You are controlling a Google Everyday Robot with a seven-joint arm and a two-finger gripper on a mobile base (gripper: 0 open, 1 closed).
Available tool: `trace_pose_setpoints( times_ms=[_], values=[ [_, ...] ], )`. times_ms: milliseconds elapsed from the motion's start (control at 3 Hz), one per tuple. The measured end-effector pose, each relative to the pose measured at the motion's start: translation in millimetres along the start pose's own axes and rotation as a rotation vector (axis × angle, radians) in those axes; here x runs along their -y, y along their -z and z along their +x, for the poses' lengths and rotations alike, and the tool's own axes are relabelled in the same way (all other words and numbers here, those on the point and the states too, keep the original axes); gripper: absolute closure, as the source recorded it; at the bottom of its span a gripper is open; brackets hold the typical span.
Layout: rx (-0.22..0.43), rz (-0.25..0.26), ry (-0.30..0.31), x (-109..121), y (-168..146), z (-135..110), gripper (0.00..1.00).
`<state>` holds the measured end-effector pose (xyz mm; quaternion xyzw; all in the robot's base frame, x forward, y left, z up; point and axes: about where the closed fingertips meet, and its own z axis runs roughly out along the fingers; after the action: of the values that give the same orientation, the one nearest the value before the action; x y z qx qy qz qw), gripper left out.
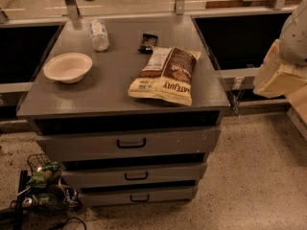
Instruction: Open middle drawer
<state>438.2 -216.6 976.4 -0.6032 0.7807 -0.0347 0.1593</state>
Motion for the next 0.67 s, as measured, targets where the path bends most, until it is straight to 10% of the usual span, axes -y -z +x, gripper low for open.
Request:
trace_pose_setpoints(
  times_ms=[667],
  values=[
    [0.050,0.035,-0.027,-7.5,-3.2,-1.2,1.00]
  ],
)
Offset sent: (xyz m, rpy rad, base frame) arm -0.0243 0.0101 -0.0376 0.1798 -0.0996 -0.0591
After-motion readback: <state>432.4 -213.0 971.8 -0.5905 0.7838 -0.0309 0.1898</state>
